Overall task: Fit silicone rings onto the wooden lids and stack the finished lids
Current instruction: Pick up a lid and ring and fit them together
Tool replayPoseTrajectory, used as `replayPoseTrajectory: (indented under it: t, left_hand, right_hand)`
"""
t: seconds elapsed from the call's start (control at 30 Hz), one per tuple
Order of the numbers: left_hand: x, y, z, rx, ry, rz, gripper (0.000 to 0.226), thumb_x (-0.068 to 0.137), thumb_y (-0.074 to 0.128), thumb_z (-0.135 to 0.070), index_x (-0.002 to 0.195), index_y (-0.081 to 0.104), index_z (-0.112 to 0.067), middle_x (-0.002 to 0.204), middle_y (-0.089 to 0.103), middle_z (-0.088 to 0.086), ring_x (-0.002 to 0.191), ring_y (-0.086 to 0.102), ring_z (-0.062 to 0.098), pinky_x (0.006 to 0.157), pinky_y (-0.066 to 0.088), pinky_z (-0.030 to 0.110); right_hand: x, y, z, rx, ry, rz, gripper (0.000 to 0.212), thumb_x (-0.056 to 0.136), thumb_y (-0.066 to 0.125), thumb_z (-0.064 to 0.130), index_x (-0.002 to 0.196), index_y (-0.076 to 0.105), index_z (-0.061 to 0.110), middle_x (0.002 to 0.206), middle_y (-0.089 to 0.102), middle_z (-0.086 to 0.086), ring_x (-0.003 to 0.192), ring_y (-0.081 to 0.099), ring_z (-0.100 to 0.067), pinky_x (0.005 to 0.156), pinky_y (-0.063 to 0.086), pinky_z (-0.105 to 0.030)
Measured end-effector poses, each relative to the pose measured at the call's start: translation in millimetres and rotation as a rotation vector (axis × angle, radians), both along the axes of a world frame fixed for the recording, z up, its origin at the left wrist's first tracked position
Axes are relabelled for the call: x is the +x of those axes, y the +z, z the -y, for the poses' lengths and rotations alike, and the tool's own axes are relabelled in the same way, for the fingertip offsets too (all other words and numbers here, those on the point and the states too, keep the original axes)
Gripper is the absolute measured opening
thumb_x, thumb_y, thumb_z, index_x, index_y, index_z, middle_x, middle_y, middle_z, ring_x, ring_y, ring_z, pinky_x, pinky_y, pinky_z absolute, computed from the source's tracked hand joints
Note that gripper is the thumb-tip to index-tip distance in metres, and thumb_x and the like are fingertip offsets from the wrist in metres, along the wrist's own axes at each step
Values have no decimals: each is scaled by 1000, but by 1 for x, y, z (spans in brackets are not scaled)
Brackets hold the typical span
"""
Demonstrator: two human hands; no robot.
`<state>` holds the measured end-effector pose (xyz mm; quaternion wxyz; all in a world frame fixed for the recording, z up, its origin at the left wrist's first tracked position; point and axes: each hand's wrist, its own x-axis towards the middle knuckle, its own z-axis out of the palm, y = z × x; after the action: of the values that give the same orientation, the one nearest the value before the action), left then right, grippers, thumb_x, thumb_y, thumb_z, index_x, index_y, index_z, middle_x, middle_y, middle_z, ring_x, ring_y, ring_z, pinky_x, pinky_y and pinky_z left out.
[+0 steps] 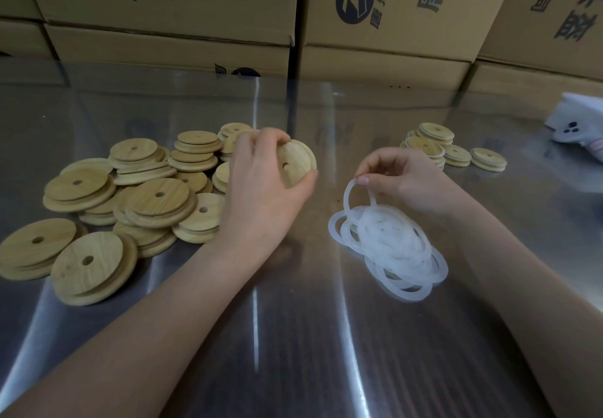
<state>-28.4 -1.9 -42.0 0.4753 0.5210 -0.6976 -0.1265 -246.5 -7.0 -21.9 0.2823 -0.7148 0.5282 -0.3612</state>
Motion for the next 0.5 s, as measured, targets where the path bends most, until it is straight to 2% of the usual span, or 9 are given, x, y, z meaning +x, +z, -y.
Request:
replayPoseTrajectory:
  t: [0.1, 0.2, 0.27, 0.33, 0.4, 0.5]
  left_hand:
    - [-3, 2, -2, 47, -44, -117, 50, 77, 78, -35, 113, 47, -20, 111, 53, -6, 102, 52, 12, 84, 40, 22]
    - [-5, 3, -6, 109, -72, -181, 62, 75, 79, -44, 124, 47, -25, 115, 54, -7, 103, 53, 11, 84, 43, 24]
    - [-5, 3, -7, 154, -91, -191, 64, 74, 77, -49, 127, 51, -27, 118, 55, -9, 105, 52, 8, 87, 44, 24]
    - [-6, 4, -8, 209, -122, -246, 48, 73, 78, -49, 111, 60, -27, 109, 61, -8, 98, 58, 8, 87, 51, 31]
    - [-5, 4, -8, 284, -145, -339, 41, 71, 81, -46, 97, 62, -21, 95, 66, -4, 88, 63, 13, 81, 56, 36]
    - [-5, 2, -6, 407, -199, -500, 45, 73, 83, -36, 97, 60, -6, 95, 68, 11, 84, 69, 22, 68, 61, 41]
  right_hand:
    - [0, 1, 0, -20, -4, 33, 16, 88, 69, 7, 80, 71, 20, 81, 70, -3, 76, 60, -18, 73, 51, -26]
    - [1, 1, -1, -32, -4, 65, 16, 88, 69, 6, 80, 70, 20, 76, 68, 5, 73, 59, -15, 69, 50, -25]
    - [3, 2, -2, -41, -4, 88, 16, 88, 68, 5, 80, 70, 20, 72, 67, 10, 69, 58, -8, 64, 49, -19]
    - [5, 3, -3, -57, -2, 111, 16, 89, 68, 4, 81, 69, 18, 70, 66, 12, 64, 57, -3, 60, 47, -16]
    - [5, 4, -4, -67, 3, 131, 15, 89, 67, 3, 82, 69, 17, 69, 66, 11, 63, 56, -3, 59, 47, -16]
    - [7, 6, -5, -56, 22, 155, 14, 89, 67, 3, 82, 69, 15, 69, 66, 8, 62, 56, -6, 58, 47, -17]
